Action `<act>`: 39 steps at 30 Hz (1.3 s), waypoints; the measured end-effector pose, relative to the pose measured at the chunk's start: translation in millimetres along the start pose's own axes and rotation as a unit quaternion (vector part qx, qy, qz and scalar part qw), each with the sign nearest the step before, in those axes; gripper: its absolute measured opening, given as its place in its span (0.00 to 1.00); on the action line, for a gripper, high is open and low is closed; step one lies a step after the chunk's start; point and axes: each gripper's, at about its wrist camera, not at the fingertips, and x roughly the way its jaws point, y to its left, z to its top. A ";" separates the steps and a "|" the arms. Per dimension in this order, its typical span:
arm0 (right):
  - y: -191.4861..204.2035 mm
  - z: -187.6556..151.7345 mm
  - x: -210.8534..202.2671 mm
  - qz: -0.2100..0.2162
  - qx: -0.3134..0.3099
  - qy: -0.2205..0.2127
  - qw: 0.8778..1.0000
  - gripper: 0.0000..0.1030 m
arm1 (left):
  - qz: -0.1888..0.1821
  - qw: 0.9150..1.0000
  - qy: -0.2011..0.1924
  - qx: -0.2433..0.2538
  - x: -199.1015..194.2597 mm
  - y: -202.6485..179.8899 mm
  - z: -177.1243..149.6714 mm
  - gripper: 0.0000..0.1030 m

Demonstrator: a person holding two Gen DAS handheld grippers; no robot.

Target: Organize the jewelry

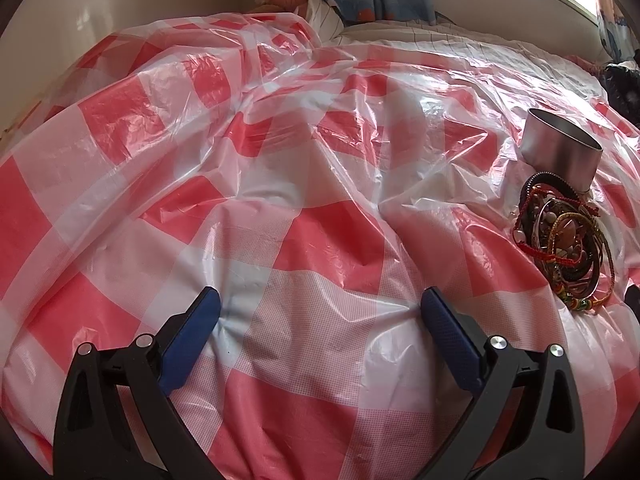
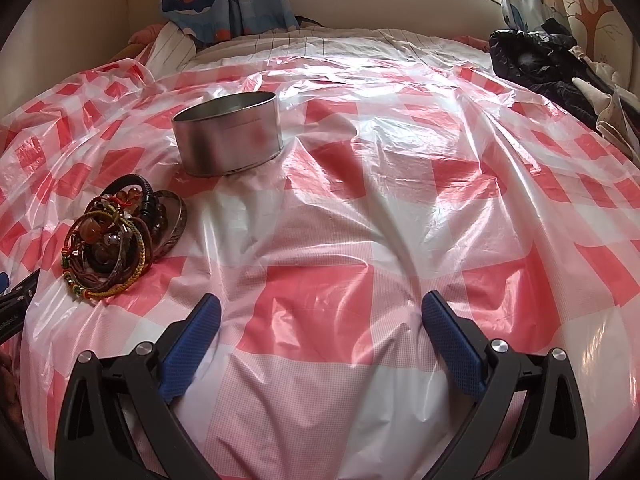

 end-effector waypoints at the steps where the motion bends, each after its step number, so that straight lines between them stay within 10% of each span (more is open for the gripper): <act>1: 0.4 -0.3 0.8 0.000 0.001 0.001 1.000 0.93 | 0.000 1.000 0.001 0.000 -0.1 0.2 0.2 0.94; 23: -1.6 -0.1 2.5 0.001 0.003 0.004 1.000 0.93 | -0.090 0.985 -0.102 0.109 -44.0 -51.9 17.7 0.94; 39: -1.2 0.3 2.5 0.000 0.003 0.004 1.000 0.93 | -0.077 0.987 -0.066 0.124 -34.3 -59.7 6.4 0.94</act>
